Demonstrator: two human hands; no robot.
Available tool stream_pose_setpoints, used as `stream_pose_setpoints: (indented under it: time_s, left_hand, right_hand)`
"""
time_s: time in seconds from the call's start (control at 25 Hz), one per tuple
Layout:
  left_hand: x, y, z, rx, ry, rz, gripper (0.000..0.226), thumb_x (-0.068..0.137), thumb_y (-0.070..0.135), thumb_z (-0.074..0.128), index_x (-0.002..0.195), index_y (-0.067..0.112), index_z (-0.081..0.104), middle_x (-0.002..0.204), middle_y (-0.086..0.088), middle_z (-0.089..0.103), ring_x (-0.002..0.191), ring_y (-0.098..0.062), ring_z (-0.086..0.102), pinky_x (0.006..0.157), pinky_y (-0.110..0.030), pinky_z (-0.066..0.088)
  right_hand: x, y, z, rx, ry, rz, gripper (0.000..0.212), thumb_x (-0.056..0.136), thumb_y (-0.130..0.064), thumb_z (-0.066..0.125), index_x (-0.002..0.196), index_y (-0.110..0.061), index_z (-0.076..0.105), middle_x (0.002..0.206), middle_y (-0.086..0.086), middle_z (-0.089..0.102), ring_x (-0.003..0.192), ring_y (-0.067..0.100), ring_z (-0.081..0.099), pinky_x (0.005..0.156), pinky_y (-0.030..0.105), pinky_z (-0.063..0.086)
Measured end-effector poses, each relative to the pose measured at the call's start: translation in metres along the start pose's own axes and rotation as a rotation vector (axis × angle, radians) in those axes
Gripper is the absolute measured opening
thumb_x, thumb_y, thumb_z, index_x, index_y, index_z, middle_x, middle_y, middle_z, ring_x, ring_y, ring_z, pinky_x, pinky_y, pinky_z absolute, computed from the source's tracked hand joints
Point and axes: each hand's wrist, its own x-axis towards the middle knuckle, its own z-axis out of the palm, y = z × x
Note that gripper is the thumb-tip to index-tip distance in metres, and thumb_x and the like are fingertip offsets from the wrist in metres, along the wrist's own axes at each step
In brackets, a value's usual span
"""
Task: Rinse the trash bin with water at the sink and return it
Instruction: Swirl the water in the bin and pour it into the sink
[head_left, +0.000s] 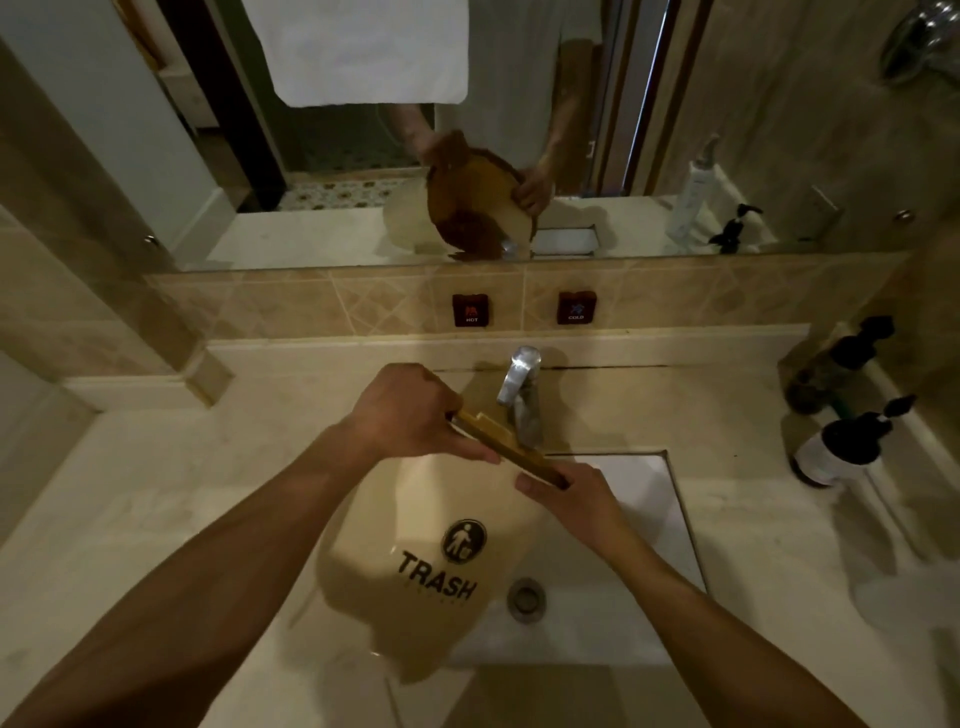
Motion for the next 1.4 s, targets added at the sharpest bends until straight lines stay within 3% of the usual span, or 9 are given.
stream_pose_setpoints:
  time_s: [0.28, 0.44, 0.56, 0.72, 0.84, 1.0, 1.16, 1.28, 1.4]
  left_hand:
    - [-0.077, -0.022, -0.035, 0.003, 0.286, 0.051, 0.069, 0.066, 0.091, 0.043, 0.043, 0.025, 0.044, 0.041, 0.012, 0.043, 0.038, -0.012, 0.044, 0.048, -0.018, 0.026]
    - [-0.121, -0.026, -0.032, -0.032, 0.540, 0.042, 0.071, 0.072, 0.083, 0.053, 0.043, 0.019, 0.048, 0.043, 0.004, 0.048, 0.041, -0.015, 0.048, 0.054, -0.022, 0.040]
    - [-0.130, -0.019, -0.026, -0.123, 0.656, -0.019, 0.067, 0.073, 0.079, 0.057, 0.051, 0.015, 0.051, 0.052, 0.008, 0.047, 0.053, -0.011, 0.044, 0.067, -0.026, 0.038]
    - [-0.123, -0.005, -0.022, -0.852, 0.652, -0.397, 0.037, 0.077, 0.050, 0.069, 0.079, 0.014, 0.061, 0.099, -0.009, 0.059, 0.089, -0.004, 0.052, 0.077, -0.025, 0.044]
    - [-0.109, 0.016, -0.020, -1.579, 0.300, -0.774, 0.042, 0.075, 0.041, 0.070, 0.114, 0.039, 0.056, 0.127, -0.007, 0.051, 0.110, -0.025, 0.055, 0.078, -0.041, 0.048]
    - [-0.086, 0.056, -0.022, -1.451, 0.365, -0.668, 0.021, 0.086, 0.032, 0.057, 0.106, 0.040, 0.061, 0.109, -0.003, 0.060, 0.096, -0.026, 0.057, 0.073, -0.039, 0.047]
    - [-0.083, 0.091, -0.028, -1.124, 0.434, -0.353, 0.042, 0.058, 0.064, 0.075, 0.095, 0.049, 0.062, 0.150, 0.031, 0.020, 0.123, 0.023, 0.035, 0.090, -0.012, 0.046]
    - [-0.086, 0.096, -0.034, -1.036, 0.421, -0.372, 0.049, 0.046, 0.056, 0.086, 0.079, 0.027, 0.063, 0.134, 0.023, 0.050, 0.122, 0.003, 0.048, 0.089, -0.030, 0.052]
    - [-0.095, 0.083, -0.039, -0.927, 0.511, -0.420, 0.056, 0.039, 0.065, 0.087, 0.076, 0.032, 0.062, 0.102, 0.014, 0.060, 0.095, -0.004, 0.058, 0.072, -0.013, 0.046]
  right_hand:
    - [-0.020, -0.043, 0.026, 0.049, 0.039, -0.236, 0.046, 0.069, -0.037, 0.083, 0.041, -0.028, 0.048, 0.043, -0.017, 0.047, 0.045, 0.000, 0.042, 0.049, 0.013, 0.030]
    - [-0.033, -0.078, 0.018, -0.184, 0.138, -0.457, 0.063, 0.050, -0.079, 0.065, 0.049, -0.016, 0.058, 0.057, -0.004, 0.055, 0.063, 0.011, 0.050, 0.056, 0.030, 0.042]
    - [-0.048, -0.096, 0.003, -0.335, 0.262, -0.557, 0.069, 0.049, -0.085, 0.057, 0.047, -0.016, 0.053, 0.051, -0.012, 0.044, 0.061, 0.008, 0.040, 0.053, 0.023, 0.035]
    - [-0.059, -0.107, -0.024, -0.447, 0.397, -0.733, 0.073, 0.062, -0.084, 0.050, 0.047, -0.013, 0.053, 0.046, -0.008, 0.048, 0.057, 0.015, 0.037, 0.045, 0.026, 0.037]
    - [-0.063, -0.105, -0.047, -0.522, 0.432, -0.779, 0.074, 0.065, -0.086, 0.047, 0.049, -0.013, 0.055, 0.048, -0.005, 0.052, 0.056, 0.019, 0.041, 0.045, 0.032, 0.042]
    - [-0.081, -0.094, -0.083, -0.503, 0.436, -0.654, 0.067, 0.052, -0.088, 0.051, 0.049, -0.021, 0.055, 0.052, -0.013, 0.046, 0.057, 0.010, 0.041, 0.049, 0.024, 0.038]
    - [-0.091, -0.078, -0.111, -0.432, 0.450, -0.534, 0.050, 0.041, -0.080, 0.057, 0.052, -0.032, 0.054, 0.070, -0.002, 0.057, 0.067, 0.012, 0.053, 0.056, 0.026, 0.048]
    - [-0.089, -0.074, -0.117, -0.447, 0.434, -0.583, 0.052, 0.049, -0.080, 0.058, 0.051, -0.028, 0.054, 0.061, -0.011, 0.051, 0.059, 0.009, 0.049, 0.051, 0.027, 0.046]
    - [-0.076, -0.073, -0.101, -0.388, 0.391, -0.706, 0.068, 0.057, -0.085, 0.057, 0.049, -0.017, 0.056, 0.052, -0.012, 0.048, 0.056, 0.015, 0.044, 0.048, 0.028, 0.041]
